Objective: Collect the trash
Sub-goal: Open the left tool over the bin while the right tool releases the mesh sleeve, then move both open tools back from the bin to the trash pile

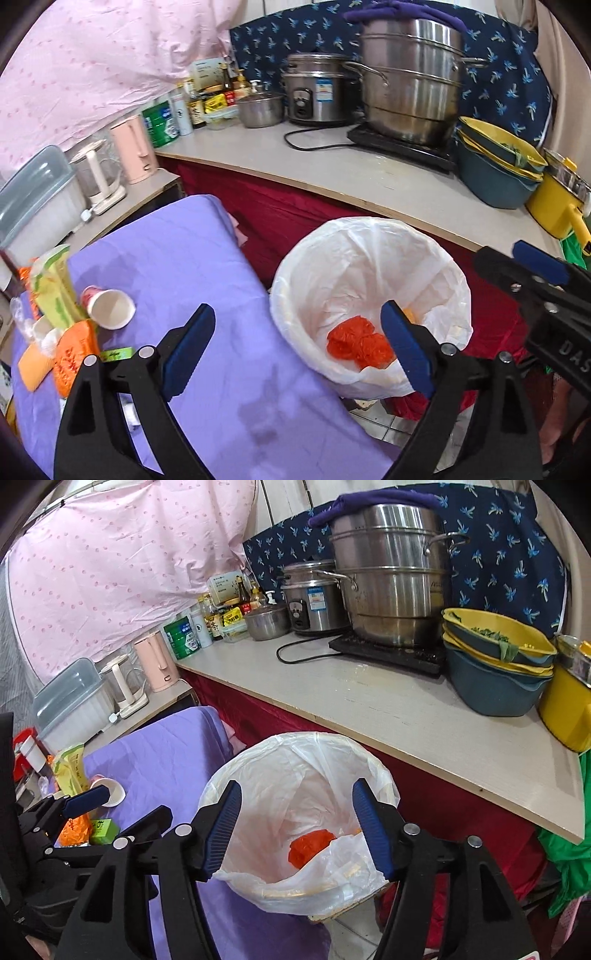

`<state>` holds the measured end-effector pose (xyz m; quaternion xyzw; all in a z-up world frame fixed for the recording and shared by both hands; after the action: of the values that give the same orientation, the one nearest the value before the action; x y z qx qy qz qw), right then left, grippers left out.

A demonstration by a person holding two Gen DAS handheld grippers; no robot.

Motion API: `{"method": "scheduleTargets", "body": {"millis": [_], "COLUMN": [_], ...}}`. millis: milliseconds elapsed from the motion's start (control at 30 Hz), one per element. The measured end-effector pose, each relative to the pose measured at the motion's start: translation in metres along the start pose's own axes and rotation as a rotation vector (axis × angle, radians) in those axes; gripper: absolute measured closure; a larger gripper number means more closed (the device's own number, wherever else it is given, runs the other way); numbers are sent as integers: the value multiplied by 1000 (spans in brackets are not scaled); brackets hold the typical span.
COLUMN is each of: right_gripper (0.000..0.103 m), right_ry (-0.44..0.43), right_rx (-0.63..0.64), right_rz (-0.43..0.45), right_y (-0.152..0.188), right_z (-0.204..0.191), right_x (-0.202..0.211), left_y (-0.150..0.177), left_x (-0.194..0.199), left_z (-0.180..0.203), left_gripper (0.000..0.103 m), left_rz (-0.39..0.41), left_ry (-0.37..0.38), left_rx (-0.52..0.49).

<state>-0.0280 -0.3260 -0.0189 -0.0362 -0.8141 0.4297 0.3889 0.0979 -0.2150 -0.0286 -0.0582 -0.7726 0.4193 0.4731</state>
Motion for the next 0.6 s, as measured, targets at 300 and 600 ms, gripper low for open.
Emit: {"method": "scheduleTargets", "body": {"millis": [300, 600], "right_gripper": [38, 37], "right_ry": [-19, -63], "right_rx": [30, 62], "right_rz": [35, 25], "right_y": [4, 20], "right_z": [-24, -56], "right_x": [28, 37], "left_y": [16, 40], "left_x": [25, 48], "left_z": [-23, -62], "left_gripper": [16, 16], "left_rz": [1, -11], "left_ry": [-48, -124], "left_rx": [30, 89]}}
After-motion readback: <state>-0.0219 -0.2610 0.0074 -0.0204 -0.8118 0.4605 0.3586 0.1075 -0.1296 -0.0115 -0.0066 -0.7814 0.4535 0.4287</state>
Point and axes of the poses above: each gripper's, at about its wrist camera, not at the fingertips, and x roughly against the way its jaws point, z to its right, y to its underside, the point moved 4 cm from there along -x, roughly the way its jaws point, and after that the axes turned 11 degrees about -x, right-handed, at the moved point
